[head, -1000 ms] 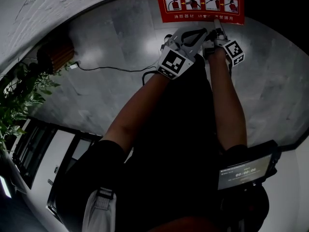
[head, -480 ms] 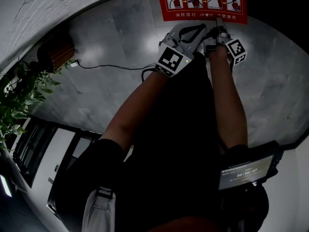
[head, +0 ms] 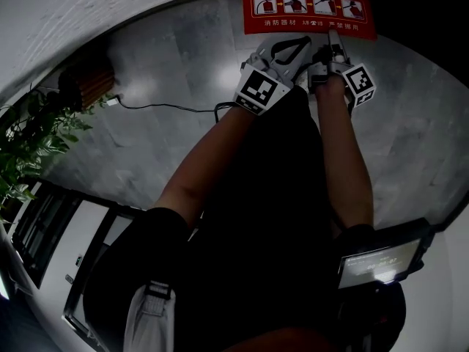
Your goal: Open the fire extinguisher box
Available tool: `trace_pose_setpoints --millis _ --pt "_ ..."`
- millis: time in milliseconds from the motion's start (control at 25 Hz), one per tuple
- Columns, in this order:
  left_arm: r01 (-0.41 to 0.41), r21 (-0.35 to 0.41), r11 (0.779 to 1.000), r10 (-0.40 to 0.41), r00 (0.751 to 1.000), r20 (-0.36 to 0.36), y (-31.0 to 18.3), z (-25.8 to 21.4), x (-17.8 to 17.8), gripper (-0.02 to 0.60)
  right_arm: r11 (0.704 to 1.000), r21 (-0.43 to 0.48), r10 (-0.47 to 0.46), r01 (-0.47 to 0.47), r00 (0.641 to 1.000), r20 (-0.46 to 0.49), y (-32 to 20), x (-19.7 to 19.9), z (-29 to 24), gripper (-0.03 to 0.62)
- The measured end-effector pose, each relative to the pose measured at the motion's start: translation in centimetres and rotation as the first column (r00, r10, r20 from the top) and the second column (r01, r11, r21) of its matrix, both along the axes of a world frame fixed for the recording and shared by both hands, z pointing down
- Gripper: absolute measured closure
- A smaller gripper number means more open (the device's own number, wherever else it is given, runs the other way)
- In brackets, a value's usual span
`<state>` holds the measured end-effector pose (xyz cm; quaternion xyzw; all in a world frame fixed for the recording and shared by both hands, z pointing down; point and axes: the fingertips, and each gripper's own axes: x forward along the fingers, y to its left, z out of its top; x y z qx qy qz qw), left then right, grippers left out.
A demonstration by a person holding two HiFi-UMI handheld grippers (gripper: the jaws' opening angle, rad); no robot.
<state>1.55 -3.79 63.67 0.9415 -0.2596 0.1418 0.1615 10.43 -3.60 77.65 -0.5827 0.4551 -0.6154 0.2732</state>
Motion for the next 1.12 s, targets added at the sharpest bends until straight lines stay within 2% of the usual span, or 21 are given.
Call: trace_pose_setpoints --millis 160,400,760,1120 --pt "-0.004 0.030 1.000 0.004 1.000 -0.006 0.4 -1.9 0.2 0.577 0.999 0.031 -0.014 0.015 1.000 -0.020 -0.9 0.1 -2.3 0.499" --pt "0.019 0.074 0.997 -0.018 1.000 -0.013 -3.1 -7.8 -0.1 0.577 0.993 0.102 -0.049 0.053 0.998 -0.046 -6.9 0.6 -8.8 0.499" --pt "0.081 0.093 0.992 -0.080 0.997 -0.015 -5.7 -8.9 -2.2 0.577 0.977 0.186 -0.088 0.101 0.993 -0.075 -13.4 0.5 -11.6 0.536" --pt "0.101 0.103 0.990 -0.100 0.995 -0.014 -7.0 -9.5 -2.7 0.577 0.966 0.228 -0.104 0.120 0.991 -0.083 -17.2 0.6 -12.3 0.542"
